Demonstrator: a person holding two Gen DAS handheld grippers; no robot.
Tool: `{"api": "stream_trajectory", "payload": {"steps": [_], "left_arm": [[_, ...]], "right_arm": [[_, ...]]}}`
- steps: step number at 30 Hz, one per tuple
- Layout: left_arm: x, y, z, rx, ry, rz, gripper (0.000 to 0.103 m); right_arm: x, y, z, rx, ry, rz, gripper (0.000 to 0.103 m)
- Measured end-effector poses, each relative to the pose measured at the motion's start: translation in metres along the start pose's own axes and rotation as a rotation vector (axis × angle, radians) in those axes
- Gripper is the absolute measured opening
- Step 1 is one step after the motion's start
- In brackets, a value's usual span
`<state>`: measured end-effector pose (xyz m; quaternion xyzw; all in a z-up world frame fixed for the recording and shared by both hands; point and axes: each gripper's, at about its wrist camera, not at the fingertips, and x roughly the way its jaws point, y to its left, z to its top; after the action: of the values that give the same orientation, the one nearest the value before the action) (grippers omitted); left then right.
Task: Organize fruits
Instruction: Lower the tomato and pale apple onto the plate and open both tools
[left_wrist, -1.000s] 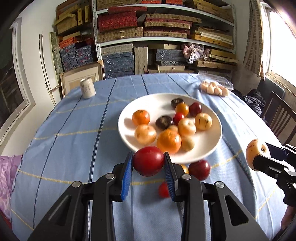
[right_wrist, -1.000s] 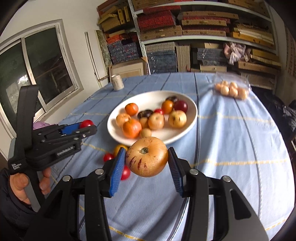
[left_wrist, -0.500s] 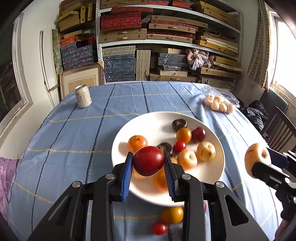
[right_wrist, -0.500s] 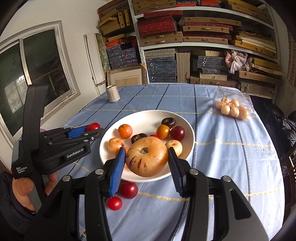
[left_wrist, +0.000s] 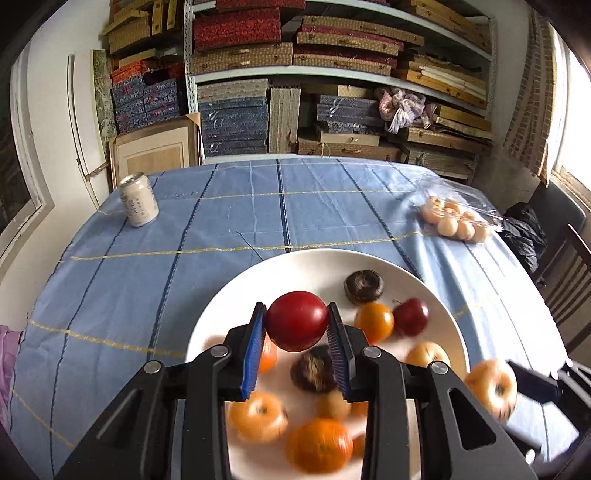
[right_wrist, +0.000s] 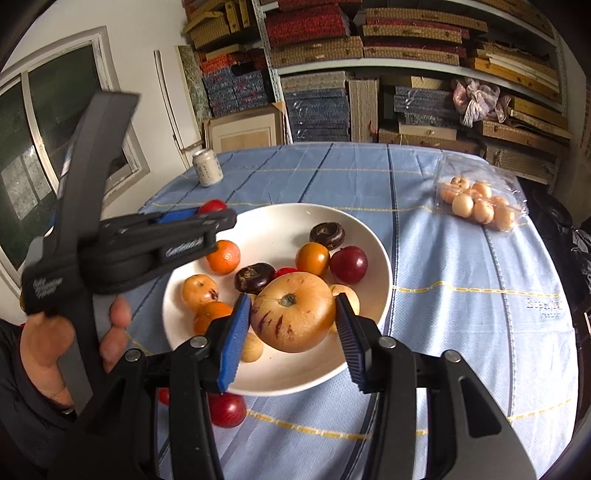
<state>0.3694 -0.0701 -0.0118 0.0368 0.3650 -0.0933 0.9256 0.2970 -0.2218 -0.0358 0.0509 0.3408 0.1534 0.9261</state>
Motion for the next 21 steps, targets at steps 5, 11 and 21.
{"api": "stream_trajectory", "payload": {"steps": [5, 11, 21], "left_arm": [[0.037, 0.0, 0.009, -0.003, 0.041, 0.02, 0.033], [0.056, 0.005, 0.012, -0.019, 0.07, 0.049, 0.074], [0.027, 0.021, -0.003, -0.049, 0.05, 0.093, 0.087]], "right_arm": [[0.025, -0.005, 0.002, 0.001, 0.031, -0.006, 0.046], [0.041, -0.007, 0.005, -0.014, 0.017, -0.038, 0.055], [0.014, -0.005, -0.013, -0.005, 0.01, -0.03, 0.055]]}}
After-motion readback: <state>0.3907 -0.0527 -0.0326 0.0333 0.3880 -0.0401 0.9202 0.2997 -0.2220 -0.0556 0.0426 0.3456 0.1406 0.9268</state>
